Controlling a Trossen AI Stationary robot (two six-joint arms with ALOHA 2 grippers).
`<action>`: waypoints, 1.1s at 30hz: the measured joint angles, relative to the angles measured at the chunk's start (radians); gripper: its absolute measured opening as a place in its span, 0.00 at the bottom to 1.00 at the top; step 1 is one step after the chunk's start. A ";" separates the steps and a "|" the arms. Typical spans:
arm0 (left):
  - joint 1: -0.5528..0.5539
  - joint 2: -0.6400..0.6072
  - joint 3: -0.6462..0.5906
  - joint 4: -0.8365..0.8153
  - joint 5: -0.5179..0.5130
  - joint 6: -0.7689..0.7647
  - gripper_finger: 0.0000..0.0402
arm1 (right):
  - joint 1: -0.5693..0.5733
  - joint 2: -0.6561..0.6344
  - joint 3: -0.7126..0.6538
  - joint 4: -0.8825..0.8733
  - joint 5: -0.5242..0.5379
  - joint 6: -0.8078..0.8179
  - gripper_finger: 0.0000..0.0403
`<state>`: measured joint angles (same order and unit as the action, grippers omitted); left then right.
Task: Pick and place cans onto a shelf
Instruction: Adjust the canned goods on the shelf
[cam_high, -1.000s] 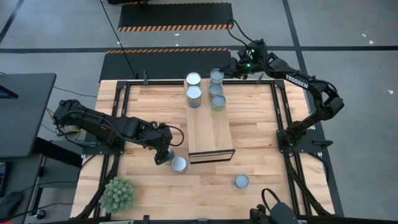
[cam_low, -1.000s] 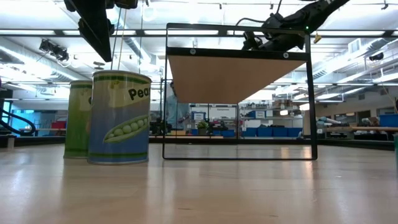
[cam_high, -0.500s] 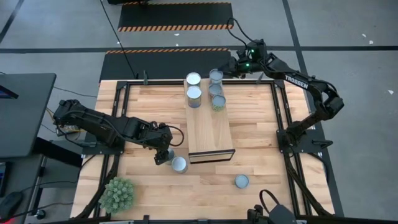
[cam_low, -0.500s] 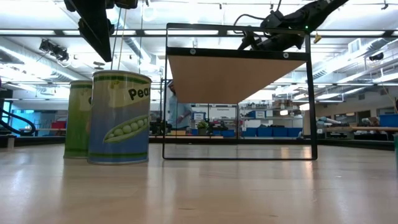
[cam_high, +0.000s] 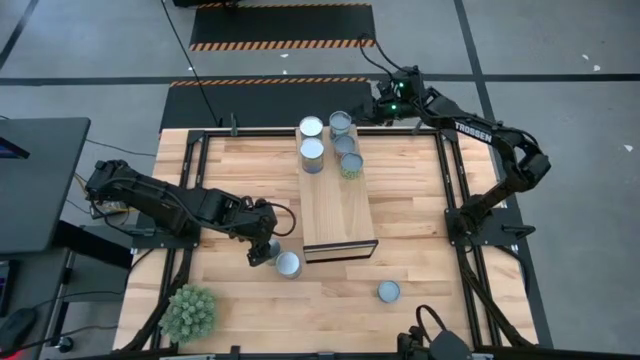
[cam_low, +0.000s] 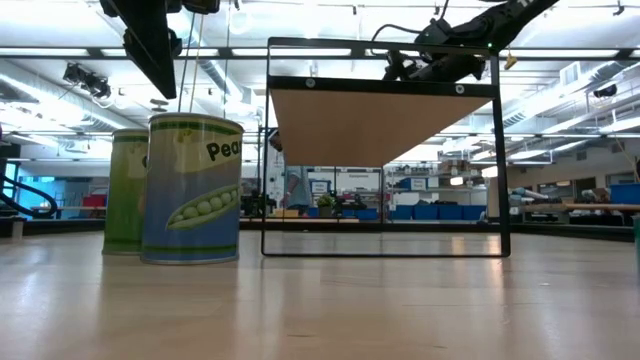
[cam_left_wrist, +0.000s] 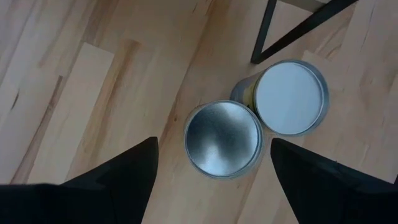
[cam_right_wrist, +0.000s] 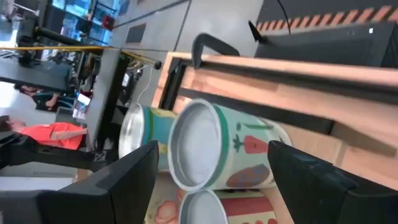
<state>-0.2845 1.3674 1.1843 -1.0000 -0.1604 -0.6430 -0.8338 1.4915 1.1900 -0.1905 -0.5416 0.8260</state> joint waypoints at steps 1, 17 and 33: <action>-0.003 0.000 0.000 0.000 0.000 0.000 0.79 | -0.002 -0.008 0.000 0.000 -0.001 -0.010 0.76; -0.021 0.000 0.000 0.000 -0.030 0.001 0.79 | 0.149 -0.217 0.001 -0.497 0.285 -1.001 0.76; -0.023 0.000 0.000 0.001 -0.026 -0.005 0.79 | 0.291 -0.070 0.001 -0.517 0.271 -1.424 0.76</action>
<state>-0.3073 1.3674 1.1843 -0.9985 -0.1867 -0.6483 -0.5425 1.4216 1.1912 -0.7072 -0.2702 -0.5977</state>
